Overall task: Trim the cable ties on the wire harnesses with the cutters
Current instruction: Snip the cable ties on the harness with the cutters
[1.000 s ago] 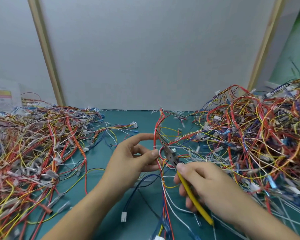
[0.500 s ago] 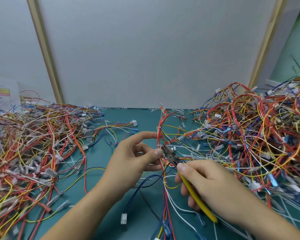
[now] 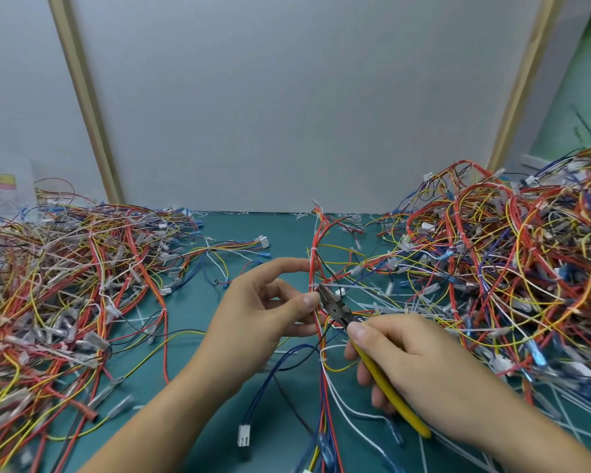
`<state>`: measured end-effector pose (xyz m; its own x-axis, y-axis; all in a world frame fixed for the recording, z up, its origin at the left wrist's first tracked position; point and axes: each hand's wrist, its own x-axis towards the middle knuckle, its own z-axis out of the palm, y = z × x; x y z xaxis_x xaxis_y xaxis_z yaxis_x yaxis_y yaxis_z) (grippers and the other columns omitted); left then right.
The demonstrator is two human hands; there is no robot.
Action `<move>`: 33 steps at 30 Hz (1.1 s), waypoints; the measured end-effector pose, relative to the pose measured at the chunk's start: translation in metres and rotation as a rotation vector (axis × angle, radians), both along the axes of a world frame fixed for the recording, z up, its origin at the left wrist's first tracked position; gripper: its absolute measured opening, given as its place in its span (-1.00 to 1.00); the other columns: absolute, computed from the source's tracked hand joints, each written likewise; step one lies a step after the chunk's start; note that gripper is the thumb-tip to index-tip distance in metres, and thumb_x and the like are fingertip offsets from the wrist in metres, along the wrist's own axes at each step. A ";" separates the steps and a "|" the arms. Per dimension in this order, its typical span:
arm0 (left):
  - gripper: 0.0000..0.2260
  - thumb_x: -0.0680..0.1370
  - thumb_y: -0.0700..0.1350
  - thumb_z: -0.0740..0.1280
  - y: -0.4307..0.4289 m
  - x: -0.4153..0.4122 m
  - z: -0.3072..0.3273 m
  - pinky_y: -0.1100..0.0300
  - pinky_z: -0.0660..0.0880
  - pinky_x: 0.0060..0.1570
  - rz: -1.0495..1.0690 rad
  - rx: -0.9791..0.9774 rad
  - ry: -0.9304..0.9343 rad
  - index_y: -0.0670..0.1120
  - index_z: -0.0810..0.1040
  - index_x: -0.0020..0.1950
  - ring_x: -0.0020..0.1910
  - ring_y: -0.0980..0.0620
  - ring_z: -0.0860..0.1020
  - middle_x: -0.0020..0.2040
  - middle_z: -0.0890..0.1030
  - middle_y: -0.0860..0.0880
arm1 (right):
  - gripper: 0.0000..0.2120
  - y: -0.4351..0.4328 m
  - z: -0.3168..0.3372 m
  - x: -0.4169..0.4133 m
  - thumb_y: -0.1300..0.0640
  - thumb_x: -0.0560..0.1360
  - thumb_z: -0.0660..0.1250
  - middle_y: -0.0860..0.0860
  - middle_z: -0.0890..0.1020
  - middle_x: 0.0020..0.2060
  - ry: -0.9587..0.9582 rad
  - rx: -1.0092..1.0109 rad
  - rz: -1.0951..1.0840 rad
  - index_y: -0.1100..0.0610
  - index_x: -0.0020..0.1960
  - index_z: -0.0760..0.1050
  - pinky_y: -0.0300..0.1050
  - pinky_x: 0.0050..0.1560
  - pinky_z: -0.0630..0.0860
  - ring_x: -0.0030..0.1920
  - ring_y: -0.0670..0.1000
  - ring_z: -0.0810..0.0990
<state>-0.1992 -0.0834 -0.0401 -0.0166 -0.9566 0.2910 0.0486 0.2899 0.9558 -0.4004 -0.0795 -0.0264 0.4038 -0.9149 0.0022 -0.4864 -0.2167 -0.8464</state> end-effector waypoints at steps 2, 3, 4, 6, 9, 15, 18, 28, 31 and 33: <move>-0.75 0.52 -0.31 0.41 0.000 0.000 0.000 0.13 0.64 -0.17 -0.003 0.000 0.001 -0.13 0.62 0.18 -0.28 -0.02 0.64 -0.37 0.54 -0.11 | -0.64 0.000 -0.001 0.000 -0.21 0.58 0.18 0.04 0.66 -0.31 0.017 -0.017 0.007 0.01 -0.15 0.57 0.16 -0.27 0.65 -0.37 0.07 0.67; -0.75 0.52 -0.31 0.41 0.000 0.000 0.000 0.13 0.64 -0.17 -0.004 0.000 0.003 -0.13 0.62 0.18 -0.28 -0.02 0.63 -0.37 0.53 -0.11 | -0.61 0.001 -0.001 0.000 -0.26 0.55 0.17 0.04 0.66 -0.31 0.027 -0.027 0.009 0.00 -0.15 0.57 0.17 -0.26 0.65 -0.37 0.06 0.67; -0.75 0.52 -0.32 0.41 0.000 0.000 0.000 0.13 0.64 -0.18 -0.004 -0.001 0.003 -0.13 0.62 0.18 -0.28 -0.03 0.63 -0.36 0.53 -0.11 | -0.58 0.001 -0.001 0.000 -0.31 0.50 0.15 0.03 0.66 -0.31 0.034 -0.036 0.010 0.00 -0.15 0.57 0.16 -0.26 0.65 -0.38 0.04 0.67; -0.75 0.52 -0.32 0.40 0.000 -0.001 0.000 0.13 0.64 -0.18 -0.006 0.000 0.004 -0.13 0.62 0.18 -0.28 -0.03 0.63 -0.37 0.53 -0.11 | -0.52 0.000 -0.002 -0.001 -0.38 0.40 0.12 0.02 0.65 -0.32 0.034 -0.041 0.010 -0.01 -0.15 0.56 0.15 -0.27 0.65 -0.39 0.03 0.66; -0.74 0.52 -0.32 0.41 0.000 0.000 0.000 0.13 0.64 -0.18 -0.012 -0.002 0.007 -0.12 0.62 0.18 -0.28 -0.02 0.64 -0.37 0.53 -0.10 | -0.50 -0.001 -0.004 -0.001 -0.39 0.37 0.12 0.04 0.64 -0.34 0.011 -0.035 0.010 0.00 -0.16 0.56 0.16 -0.29 0.63 -0.40 0.05 0.65; -0.74 0.51 -0.31 0.41 0.000 0.000 0.000 0.13 0.64 -0.18 -0.012 -0.005 0.005 -0.13 0.62 0.18 -0.28 -0.01 0.64 -0.38 0.54 -0.08 | -0.51 -0.001 -0.006 0.001 -0.38 0.39 0.13 0.09 0.65 -0.35 -0.018 -0.035 0.002 0.01 -0.15 0.57 0.17 -0.31 0.60 -0.36 0.20 0.65; -0.74 0.51 -0.31 0.41 0.000 0.000 0.000 0.14 0.64 -0.18 -0.015 -0.007 0.006 -0.12 0.62 0.18 -0.29 0.00 0.65 -0.38 0.54 -0.07 | -0.51 -0.001 -0.006 0.001 -0.38 0.39 0.13 0.12 0.65 -0.35 -0.010 -0.038 -0.004 0.01 -0.15 0.57 0.17 -0.31 0.60 -0.35 0.24 0.64; -0.75 0.51 -0.30 0.42 0.000 -0.001 -0.002 0.12 0.64 -0.17 -0.020 0.013 0.006 -0.10 0.63 0.16 -0.29 -0.04 0.65 -0.35 0.53 -0.10 | -0.63 -0.002 -0.006 -0.002 -0.13 0.63 0.14 0.01 0.58 -0.45 -0.001 -0.032 0.014 0.04 -0.19 0.53 -0.03 -0.43 0.54 -0.49 0.00 0.57; -0.75 0.50 -0.29 0.43 0.000 -0.001 -0.001 0.13 0.64 -0.17 -0.018 0.028 0.016 -0.11 0.63 0.16 -0.29 -0.04 0.65 -0.35 0.53 -0.11 | -0.63 0.000 -0.004 -0.002 -0.12 0.63 0.13 0.02 0.55 -0.47 0.002 -0.042 0.026 0.05 -0.20 0.52 -0.07 -0.48 0.50 -0.51 0.00 0.53; -0.76 0.50 -0.30 0.43 0.000 -0.001 -0.001 0.13 0.64 -0.18 -0.016 0.033 0.034 -0.11 0.64 0.14 -0.29 -0.04 0.65 -0.35 0.53 -0.11 | -0.62 0.001 -0.004 -0.001 -0.11 0.63 0.14 0.02 0.53 -0.47 -0.045 -0.001 0.019 0.08 -0.20 0.53 -0.08 -0.48 0.48 -0.51 0.01 0.51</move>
